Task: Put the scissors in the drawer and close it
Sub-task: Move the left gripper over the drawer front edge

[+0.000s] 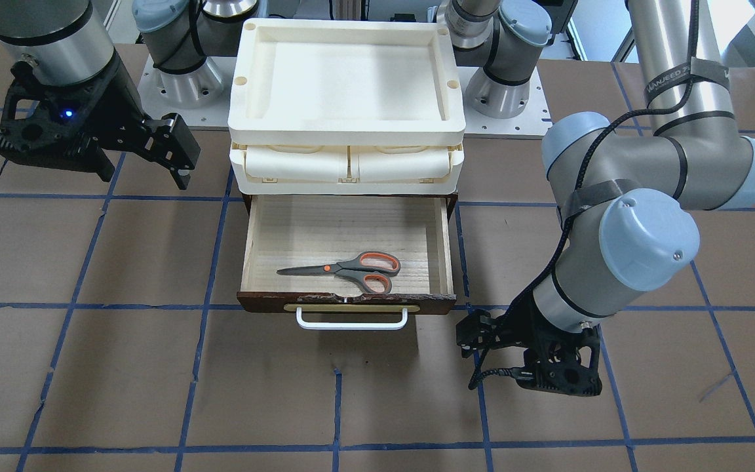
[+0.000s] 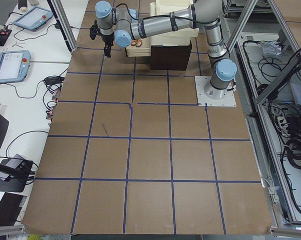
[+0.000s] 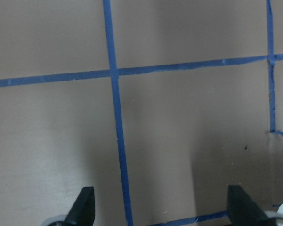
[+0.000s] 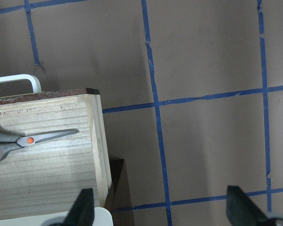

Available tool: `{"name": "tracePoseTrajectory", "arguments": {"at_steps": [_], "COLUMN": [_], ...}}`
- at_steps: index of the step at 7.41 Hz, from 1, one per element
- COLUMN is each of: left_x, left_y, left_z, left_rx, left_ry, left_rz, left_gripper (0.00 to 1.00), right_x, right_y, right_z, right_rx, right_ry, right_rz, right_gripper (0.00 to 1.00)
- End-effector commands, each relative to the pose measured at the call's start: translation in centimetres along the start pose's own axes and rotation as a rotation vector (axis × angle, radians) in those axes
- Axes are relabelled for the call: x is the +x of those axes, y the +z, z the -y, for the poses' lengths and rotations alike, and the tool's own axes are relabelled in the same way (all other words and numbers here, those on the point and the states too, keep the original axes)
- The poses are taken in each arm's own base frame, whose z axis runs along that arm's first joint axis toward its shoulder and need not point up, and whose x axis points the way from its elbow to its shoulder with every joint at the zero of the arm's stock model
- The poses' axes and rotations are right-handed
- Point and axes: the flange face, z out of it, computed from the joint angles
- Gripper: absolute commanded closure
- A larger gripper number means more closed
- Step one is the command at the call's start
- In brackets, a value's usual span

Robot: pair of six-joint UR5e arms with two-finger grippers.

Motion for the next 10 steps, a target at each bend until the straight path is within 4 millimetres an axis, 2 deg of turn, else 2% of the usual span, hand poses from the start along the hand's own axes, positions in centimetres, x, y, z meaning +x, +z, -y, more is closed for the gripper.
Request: {"name": "tracePoseTrajectory", "arguments": {"at_steps": [1, 2, 5, 10], "left_x": [4.0, 4.6, 4.3, 4.2], "left_y": [2.7, 3.6, 4.2, 2.4], "left_z": [-1.5, -2.1, -2.9, -4.6], "left_rx": [-0.049, -0.068, -0.097, -0.157], "left_ry": [-0.011, -0.013, -0.003, -0.002], "left_rz": [-0.015, -0.016, -0.001, 0.047], "left_gripper": [0.0, 0.0, 0.0, 0.0], "right_x": [-0.1, -0.1, -0.2, -0.1], "right_y": [0.0, 0.0, -0.1, -0.1], "right_z": [0.0, 0.0, -0.1, -0.1], "right_rx": [0.0, -0.001, 0.002, 0.002], "right_ry": [-0.001, -0.001, -0.005, -0.003], "right_rz": [0.0, 0.0, 0.0, -0.001], "right_gripper": [0.0, 0.0, 0.0, 0.0]}}
